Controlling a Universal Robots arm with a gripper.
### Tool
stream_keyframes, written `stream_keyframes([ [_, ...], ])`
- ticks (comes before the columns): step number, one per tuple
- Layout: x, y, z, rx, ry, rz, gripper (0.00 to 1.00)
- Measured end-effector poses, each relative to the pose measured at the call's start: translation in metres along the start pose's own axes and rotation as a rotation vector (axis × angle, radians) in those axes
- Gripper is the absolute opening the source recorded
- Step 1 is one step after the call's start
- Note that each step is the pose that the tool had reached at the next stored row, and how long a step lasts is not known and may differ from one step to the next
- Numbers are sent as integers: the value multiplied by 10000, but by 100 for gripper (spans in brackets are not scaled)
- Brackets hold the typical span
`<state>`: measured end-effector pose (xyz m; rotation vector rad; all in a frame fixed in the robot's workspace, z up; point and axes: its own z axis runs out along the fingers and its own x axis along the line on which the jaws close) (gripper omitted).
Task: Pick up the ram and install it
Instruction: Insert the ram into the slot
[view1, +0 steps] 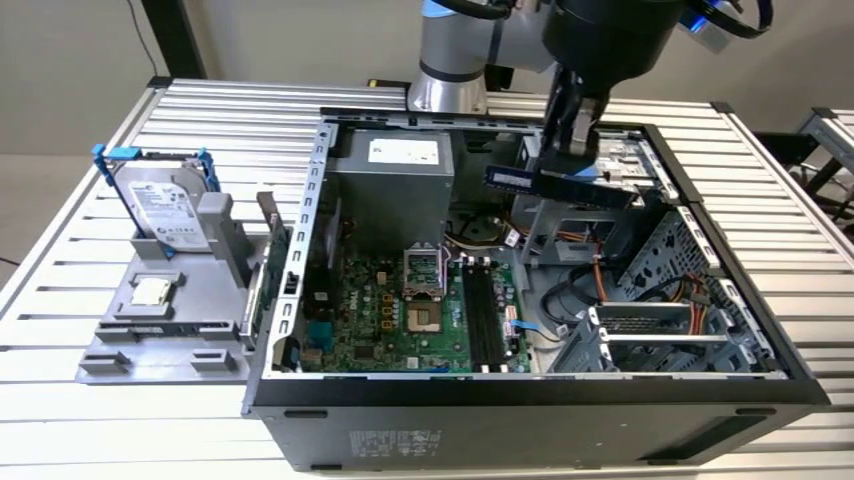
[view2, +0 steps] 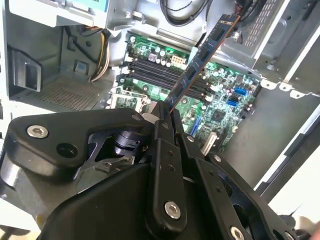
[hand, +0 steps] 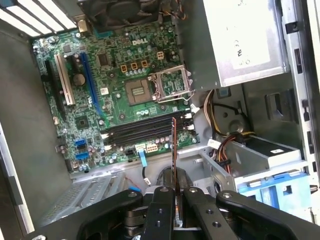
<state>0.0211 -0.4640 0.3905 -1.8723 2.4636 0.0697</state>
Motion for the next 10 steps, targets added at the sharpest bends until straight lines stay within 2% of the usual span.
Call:
stream_keyframes([
  [10,0,0,0,82,-10,1271,0],
])
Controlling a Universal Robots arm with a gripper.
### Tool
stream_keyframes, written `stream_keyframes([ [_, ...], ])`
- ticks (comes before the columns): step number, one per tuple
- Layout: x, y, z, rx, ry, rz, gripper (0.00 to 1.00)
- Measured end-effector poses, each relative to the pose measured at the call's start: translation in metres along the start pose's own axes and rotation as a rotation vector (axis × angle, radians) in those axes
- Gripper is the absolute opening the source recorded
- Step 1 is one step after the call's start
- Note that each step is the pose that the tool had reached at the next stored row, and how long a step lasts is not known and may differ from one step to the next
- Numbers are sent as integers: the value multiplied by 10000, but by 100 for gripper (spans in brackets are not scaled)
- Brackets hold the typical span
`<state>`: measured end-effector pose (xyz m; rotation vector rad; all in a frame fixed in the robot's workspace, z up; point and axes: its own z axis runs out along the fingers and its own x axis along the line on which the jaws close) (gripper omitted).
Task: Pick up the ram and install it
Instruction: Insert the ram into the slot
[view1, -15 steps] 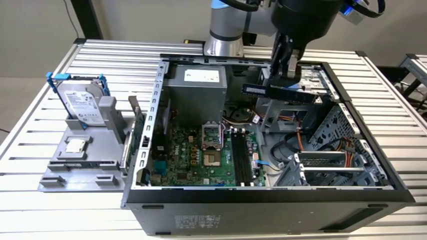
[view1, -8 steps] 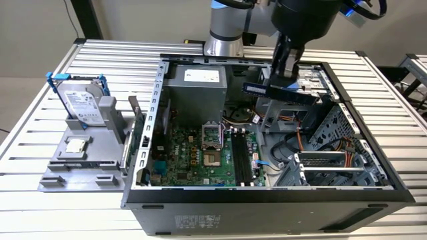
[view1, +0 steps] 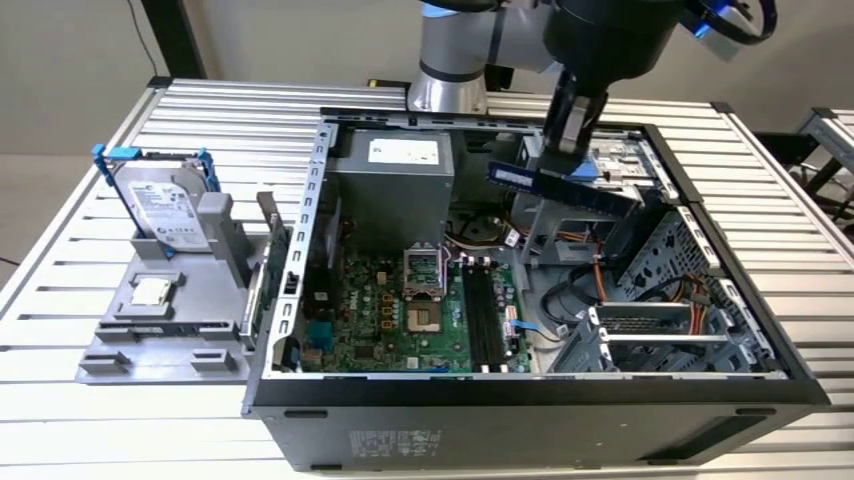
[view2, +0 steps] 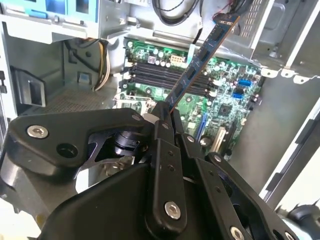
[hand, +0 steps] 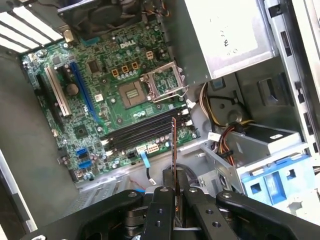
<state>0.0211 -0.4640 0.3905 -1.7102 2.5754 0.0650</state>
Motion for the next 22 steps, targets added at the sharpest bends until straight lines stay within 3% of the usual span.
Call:
stream_keyframes([
  [10,0,0,1,93,-11,1444,0],
  [18,0,0,2,103,-12,1593,0],
  [22,0,0,3,130,-16,2026,0],
])
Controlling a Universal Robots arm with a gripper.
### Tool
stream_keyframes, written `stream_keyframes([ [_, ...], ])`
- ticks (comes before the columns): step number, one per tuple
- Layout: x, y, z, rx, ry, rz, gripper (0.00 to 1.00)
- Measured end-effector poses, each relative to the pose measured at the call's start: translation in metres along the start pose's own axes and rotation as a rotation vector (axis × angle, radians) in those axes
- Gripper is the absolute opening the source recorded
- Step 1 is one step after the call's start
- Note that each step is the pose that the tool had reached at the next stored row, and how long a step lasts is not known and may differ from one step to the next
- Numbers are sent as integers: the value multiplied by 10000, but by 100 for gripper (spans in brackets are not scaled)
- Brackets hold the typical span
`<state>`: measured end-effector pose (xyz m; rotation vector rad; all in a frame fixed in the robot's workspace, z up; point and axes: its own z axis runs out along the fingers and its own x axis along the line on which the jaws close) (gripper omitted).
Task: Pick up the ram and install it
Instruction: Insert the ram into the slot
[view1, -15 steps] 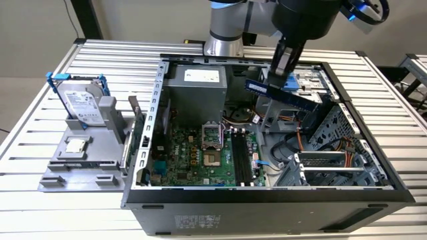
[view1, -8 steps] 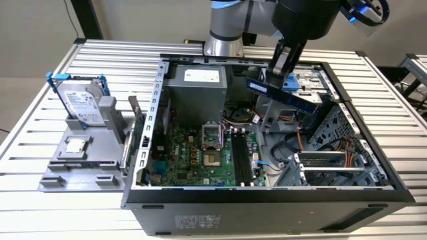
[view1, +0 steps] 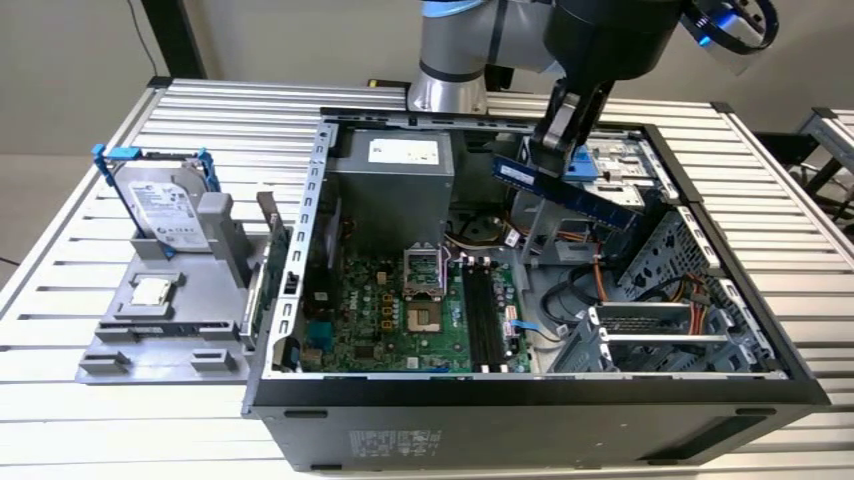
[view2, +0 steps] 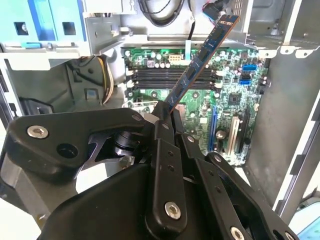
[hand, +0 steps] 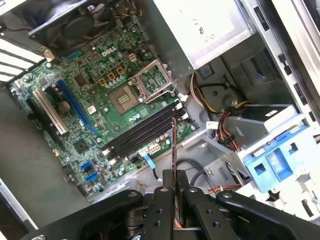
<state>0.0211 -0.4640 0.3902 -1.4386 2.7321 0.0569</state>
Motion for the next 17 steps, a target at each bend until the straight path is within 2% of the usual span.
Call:
stream_keyframes([
  [9,0,0,2,81,-9,1265,0],
  [17,0,0,3,115,4,2197,0],
])
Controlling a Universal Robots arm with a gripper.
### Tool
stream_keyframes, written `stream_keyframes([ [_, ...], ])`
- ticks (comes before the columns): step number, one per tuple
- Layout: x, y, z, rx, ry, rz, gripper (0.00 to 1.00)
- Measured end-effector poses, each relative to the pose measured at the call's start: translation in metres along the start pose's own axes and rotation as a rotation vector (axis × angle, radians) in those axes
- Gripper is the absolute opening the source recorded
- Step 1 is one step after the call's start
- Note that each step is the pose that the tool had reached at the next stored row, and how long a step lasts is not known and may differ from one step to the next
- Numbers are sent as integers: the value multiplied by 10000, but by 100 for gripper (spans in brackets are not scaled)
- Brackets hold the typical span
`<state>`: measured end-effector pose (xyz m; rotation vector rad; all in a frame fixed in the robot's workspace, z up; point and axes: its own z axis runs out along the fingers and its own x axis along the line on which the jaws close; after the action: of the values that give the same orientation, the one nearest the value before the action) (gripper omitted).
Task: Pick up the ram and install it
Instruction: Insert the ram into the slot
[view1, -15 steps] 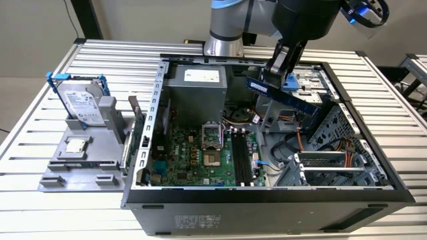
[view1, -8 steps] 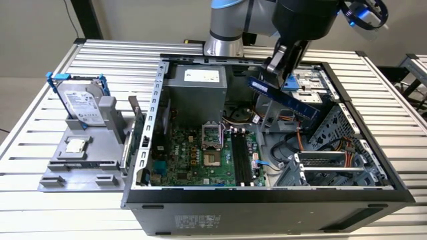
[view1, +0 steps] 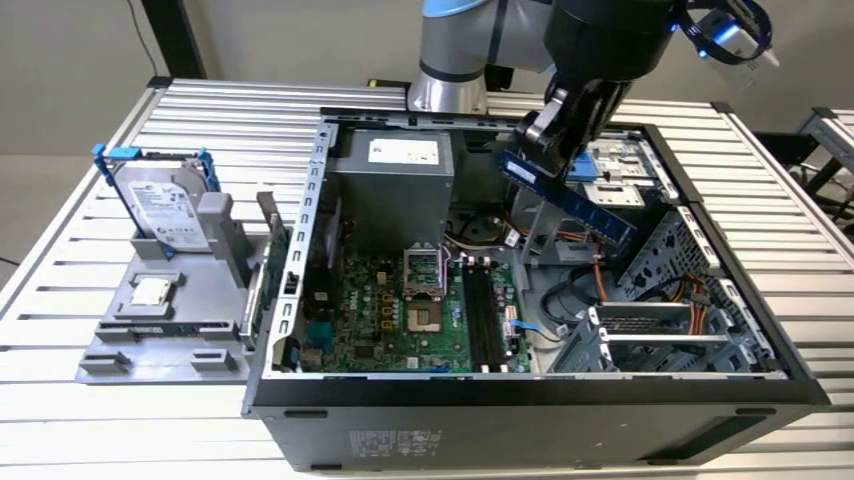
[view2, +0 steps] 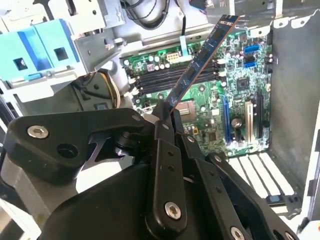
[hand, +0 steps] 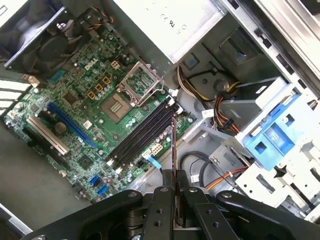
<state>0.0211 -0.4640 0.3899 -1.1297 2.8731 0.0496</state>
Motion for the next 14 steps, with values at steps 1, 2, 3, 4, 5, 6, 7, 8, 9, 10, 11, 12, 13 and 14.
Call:
stream_keyframes([
  [1,0,0,0,7,1,141,0],
  [2,0,0,1,14,0,272,0],
  [3,0,0,2,21,0,399,0],
  [4,0,0,2,28,-1,532,0],
  [5,0,0,3,36,-1,669,0],
  [6,0,0,4,43,-2,797,0],
  [7,0,0,5,51,-2,929,0],
  [8,1,0,6,58,-2,1063,0],
  [9,1,0,6,66,-3,1196,0],
  [10,1,0,8,74,-5,1331,0],
  [11,1,0,9,82,-6,1465,0],
  [12,1,0,10,91,-7,1601,0],
  [13,1,0,12,99,-8,1732,0],
  [14,2,0,13,107,-10,1875,0],
])
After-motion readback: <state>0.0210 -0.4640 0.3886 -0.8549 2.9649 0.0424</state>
